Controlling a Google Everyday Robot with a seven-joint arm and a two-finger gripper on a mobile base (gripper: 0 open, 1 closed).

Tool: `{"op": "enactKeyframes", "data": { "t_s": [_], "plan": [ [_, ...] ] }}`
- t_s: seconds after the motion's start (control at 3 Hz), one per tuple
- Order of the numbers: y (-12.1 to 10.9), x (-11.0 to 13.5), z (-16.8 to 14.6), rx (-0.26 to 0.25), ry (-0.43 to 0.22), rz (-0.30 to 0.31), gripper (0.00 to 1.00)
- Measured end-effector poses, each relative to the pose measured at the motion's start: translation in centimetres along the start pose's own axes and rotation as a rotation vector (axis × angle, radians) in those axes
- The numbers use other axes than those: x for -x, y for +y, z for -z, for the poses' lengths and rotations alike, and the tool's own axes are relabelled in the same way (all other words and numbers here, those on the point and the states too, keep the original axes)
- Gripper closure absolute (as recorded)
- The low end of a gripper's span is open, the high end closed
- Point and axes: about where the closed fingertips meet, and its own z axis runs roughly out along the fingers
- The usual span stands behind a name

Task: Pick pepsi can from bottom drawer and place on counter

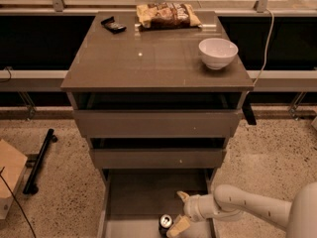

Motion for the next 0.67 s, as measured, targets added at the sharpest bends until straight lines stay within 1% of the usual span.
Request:
{"op": "enactKeyframes", "data": {
  "t_s": [0.33, 0.67],
  "plan": [
    [-0.7, -1.9, -1.7, 0.024, -0.002, -0.039, 0.00],
    [-1.6, -4.1, -4.0, 0.060, -0.017, -0.091, 0.00]
  ]
}}
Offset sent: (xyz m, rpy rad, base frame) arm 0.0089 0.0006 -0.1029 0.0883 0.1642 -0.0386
